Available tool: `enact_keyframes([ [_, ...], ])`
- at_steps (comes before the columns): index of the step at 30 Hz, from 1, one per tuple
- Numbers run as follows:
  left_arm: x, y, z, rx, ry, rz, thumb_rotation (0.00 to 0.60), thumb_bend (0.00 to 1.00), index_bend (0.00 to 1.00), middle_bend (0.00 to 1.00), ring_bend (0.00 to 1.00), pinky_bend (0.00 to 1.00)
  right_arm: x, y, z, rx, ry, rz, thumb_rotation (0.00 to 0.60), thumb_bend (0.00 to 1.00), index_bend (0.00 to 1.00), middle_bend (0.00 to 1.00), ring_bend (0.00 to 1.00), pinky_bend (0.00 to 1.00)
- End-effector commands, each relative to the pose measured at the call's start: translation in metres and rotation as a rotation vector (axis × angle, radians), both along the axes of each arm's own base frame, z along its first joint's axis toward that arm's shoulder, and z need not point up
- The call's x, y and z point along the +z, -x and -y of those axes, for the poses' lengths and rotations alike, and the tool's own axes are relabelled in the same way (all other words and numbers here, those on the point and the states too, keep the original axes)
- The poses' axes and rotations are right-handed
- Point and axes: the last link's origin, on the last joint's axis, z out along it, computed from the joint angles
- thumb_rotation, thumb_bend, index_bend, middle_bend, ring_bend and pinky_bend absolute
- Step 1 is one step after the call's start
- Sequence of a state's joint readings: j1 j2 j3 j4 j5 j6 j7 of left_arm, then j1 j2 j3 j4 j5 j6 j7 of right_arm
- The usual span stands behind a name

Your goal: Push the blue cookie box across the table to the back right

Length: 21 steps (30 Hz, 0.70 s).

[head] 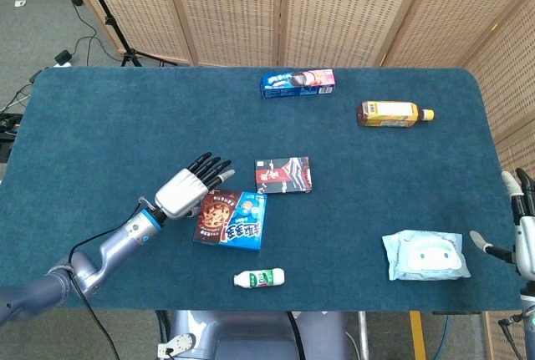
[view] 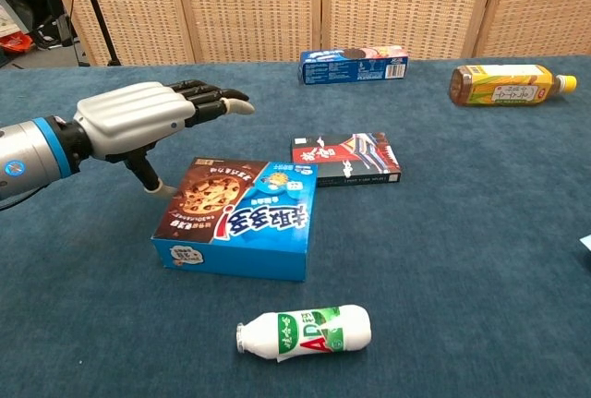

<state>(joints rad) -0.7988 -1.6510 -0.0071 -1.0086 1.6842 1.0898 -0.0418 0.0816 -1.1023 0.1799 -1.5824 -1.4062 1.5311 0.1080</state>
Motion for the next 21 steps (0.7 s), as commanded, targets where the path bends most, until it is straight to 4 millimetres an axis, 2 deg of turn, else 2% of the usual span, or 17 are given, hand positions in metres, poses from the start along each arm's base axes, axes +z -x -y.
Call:
enact_keyframes([
  [1,-0.006,-0.008,0.002,-0.018,0.009,-0.001,0.6,0.09,0.0,0.0,0.0,0.0,0.0,0.0,0.0,-0.001,0.001,0.0,0.6,0.0,0.0,0.0,0.0,0.0],
  [12,-0.018,-0.031,0.014,-0.075,0.035,0.02,0.6,0.09,0.0,0.0,0.0,0.0,0.0,0.001,0.0,-0.002,-0.003,-0.001,0.6,0.0,0.0,0.0,0.0,0.0],
  [21,-0.035,-0.062,0.021,-0.094,0.055,0.036,0.6,0.1,0.0,0.0,0.0,0.0,0.0,0.002,0.001,-0.005,-0.002,0.001,0.6,0.0,0.0,0.0,0.0,0.0],
])
